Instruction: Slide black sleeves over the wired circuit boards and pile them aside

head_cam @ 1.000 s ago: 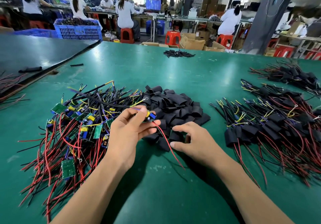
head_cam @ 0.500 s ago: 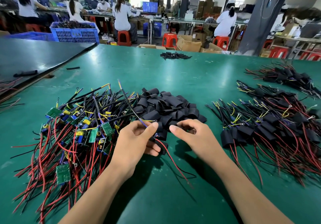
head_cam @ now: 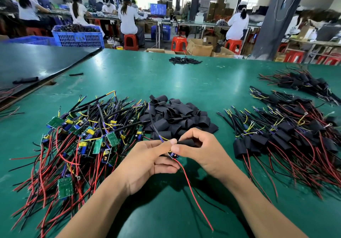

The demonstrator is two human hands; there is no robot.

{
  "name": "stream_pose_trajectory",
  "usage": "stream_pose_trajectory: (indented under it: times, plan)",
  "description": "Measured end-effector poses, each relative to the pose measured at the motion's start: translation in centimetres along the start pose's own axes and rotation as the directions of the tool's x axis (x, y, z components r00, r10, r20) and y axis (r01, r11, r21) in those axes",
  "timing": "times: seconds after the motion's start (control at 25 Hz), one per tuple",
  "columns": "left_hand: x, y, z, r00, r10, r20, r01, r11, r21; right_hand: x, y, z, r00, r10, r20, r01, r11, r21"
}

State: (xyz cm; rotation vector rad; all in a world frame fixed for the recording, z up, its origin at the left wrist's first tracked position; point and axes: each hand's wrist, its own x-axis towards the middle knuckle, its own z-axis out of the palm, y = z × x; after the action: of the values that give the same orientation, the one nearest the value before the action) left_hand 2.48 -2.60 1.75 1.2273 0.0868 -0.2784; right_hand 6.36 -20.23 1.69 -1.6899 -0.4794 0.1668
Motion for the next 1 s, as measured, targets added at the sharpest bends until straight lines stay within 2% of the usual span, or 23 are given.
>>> stream_pose_trajectory:
  times: [0.12,0.24,0.36,0.52,0.64,0.72,0.8,0.88,1.0]
  plan:
    - [-0.1,0.1,-0.1,0.998,-0.042,0.042,0.043,0.999,-0.033,0.0,-0.4,0.1,0.999,0.006,0.050,-0.010,0.997,0.079]
    - [-0.2,0.0,-0.2,0.994,-0.055,0.090,0.060,0.997,-0.057,0.0,-0.4,0.2,0.998,0.013,0.062,-0.018,0.997,0.080]
    - [0.0,-0.1,0.0,0.999,0.006,0.040,-0.003,0.997,-0.076,0.1,-0.2,0.4,0.999,0.002,0.048,-0.007,0.994,0.108]
    - [0.3,-0.1,0.0,0.996,0.063,-0.067,-0.072,0.987,-0.142,0.5,0.2,0.3,0.997,0.019,0.074,-0.044,0.932,0.361]
    - [0.3,0.1,-0.3,0.990,0.104,-0.100,-0.117,0.983,-0.139,0.7,0.5,0.5,0.997,0.042,0.067,-0.066,0.903,0.425]
    - [0.3,0.2,-0.4,0.980,0.160,-0.116,-0.175,0.976,-0.128,0.9,0.5,0.5,0.998,0.052,0.031,-0.061,0.892,0.447]
    - [0.4,0.1,-0.5,0.952,0.250,-0.178,-0.276,0.951,-0.137,1.2,0.3,-0.1,0.991,0.106,-0.083,-0.053,0.876,0.480]
    - [0.6,0.3,-0.8,0.904,0.333,-0.269,-0.381,0.912,-0.149,1.3,0.4,-1.4,0.967,0.178,-0.184,-0.056,0.850,0.524]
    - [0.8,0.6,-1.3,0.833,0.395,-0.387,-0.480,0.863,-0.154,1.3,0.9,-2.9,0.945,0.239,-0.222,-0.101,0.861,0.498]
